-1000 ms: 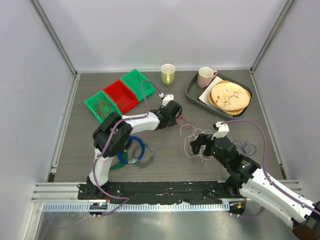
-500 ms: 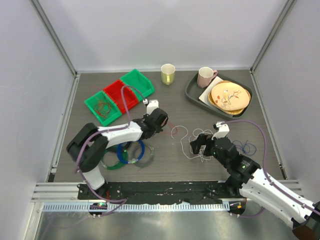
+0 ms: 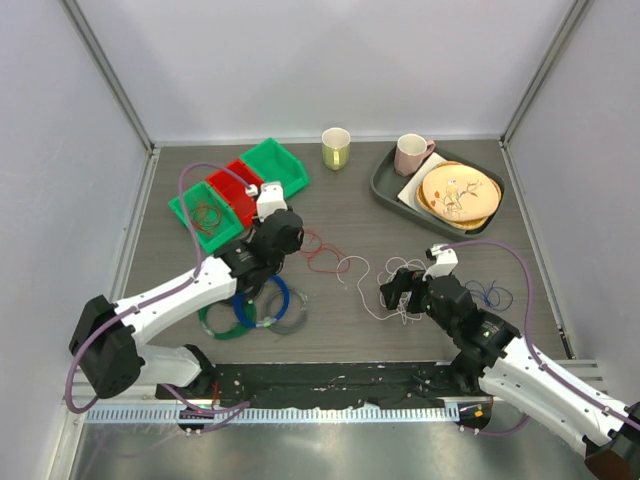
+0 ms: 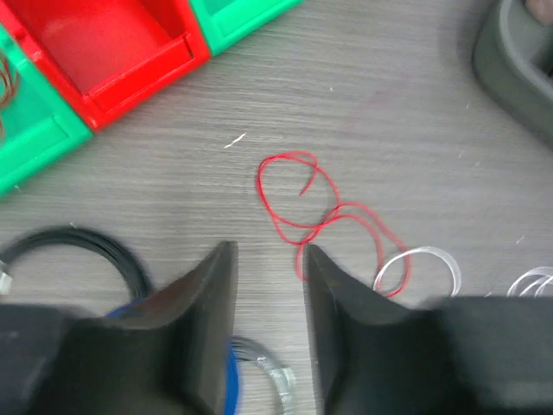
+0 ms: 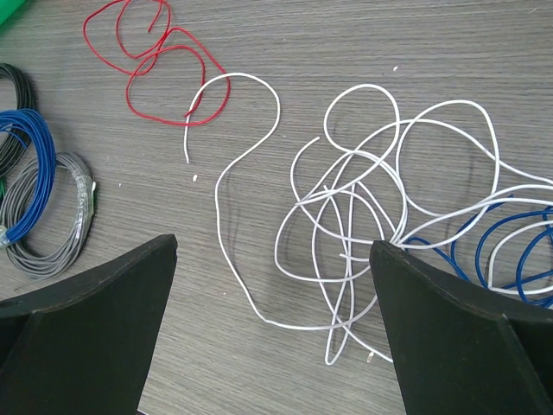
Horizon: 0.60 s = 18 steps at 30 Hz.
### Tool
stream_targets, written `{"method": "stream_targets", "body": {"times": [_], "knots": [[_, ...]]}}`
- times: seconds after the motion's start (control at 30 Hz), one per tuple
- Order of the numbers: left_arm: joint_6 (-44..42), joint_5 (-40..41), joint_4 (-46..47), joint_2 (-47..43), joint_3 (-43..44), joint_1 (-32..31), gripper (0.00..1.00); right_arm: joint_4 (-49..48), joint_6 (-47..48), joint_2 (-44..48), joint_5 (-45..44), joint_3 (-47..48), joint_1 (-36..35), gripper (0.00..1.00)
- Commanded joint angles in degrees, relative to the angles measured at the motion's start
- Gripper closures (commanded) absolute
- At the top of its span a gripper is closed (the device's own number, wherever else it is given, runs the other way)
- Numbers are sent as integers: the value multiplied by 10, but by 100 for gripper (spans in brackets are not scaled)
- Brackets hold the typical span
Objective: Untangle the cables
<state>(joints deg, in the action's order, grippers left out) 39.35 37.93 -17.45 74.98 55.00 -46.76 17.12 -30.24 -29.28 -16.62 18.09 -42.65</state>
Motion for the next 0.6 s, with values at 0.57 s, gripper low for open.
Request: {"method": "stream_targets", "body": {"times": [0.57], "knots": [[-148, -215, 0, 323, 170, 62, 0, -23, 4, 6, 9, 5, -2, 1]]}}
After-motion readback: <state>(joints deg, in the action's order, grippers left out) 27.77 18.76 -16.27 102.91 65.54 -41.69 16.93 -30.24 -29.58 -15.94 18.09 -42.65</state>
